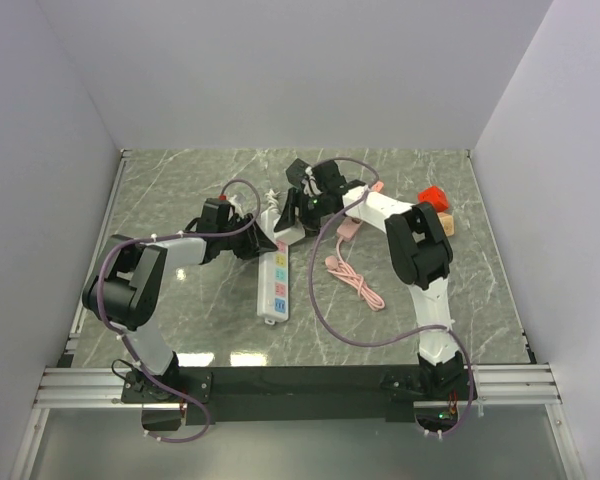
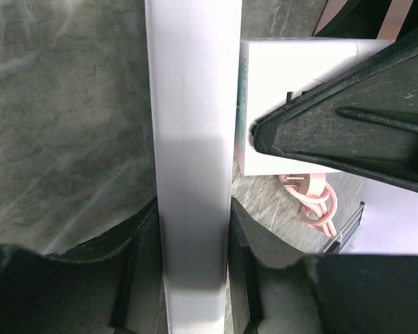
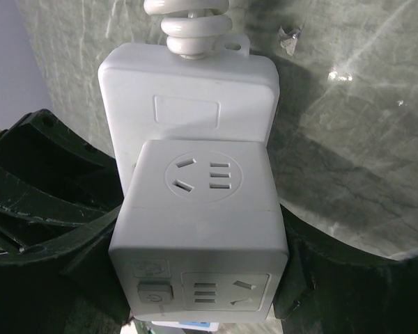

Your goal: Pull the plug off the socket

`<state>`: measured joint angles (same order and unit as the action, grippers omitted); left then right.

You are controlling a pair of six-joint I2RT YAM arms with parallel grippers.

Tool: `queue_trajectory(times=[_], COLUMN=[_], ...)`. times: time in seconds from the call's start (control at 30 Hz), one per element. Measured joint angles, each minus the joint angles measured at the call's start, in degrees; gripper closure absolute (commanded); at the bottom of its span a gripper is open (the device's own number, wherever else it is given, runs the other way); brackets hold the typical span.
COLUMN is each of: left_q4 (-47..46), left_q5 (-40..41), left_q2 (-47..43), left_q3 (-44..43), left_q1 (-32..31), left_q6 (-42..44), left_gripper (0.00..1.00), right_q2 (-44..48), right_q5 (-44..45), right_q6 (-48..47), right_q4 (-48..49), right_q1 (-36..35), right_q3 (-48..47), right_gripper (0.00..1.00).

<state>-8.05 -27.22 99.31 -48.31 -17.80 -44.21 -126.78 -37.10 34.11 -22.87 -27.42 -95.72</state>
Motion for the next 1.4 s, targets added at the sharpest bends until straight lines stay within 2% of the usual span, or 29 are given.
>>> queue_trajectory(times=[0.2, 0.57, 1.0, 1.27, 1.4], left_q4=[0.15, 0.15, 0.57, 0.2, -0.07], left_q5=[-0.98, -3.02, -2.89, 0.74, 1.49], left_q2=[0.48, 1.81, 1.79, 1.29, 1.16], left_q3=[-0.42, -1.31, -1.44, -1.44, -1.44], left_q1=[-0.17, -0.2, -0.07, 3.91, 4.57], left_q6=[0.66, 1.57, 1.44, -0.11, -0.46], left_gripper=[0.99, 0.99, 0.99, 0.99, 1.0], right_q2=[4.0, 9.51, 11.02, 21.03, 28.44], right_q5=[2.4, 7.76, 9.79, 6.03, 4.96], right_q6=[4.92, 11.47, 12.74, 11.13, 11.45], right_q4=[6.69, 12.46, 11.39, 8.24, 10.36], right_q1=[0.04, -0.24, -0.39, 10.21, 16.17], right_q3=[7.65, 15.96, 16.2, 16.48, 21.81], right_gripper=[1.0, 1.0, 1.0, 1.0, 1.0])
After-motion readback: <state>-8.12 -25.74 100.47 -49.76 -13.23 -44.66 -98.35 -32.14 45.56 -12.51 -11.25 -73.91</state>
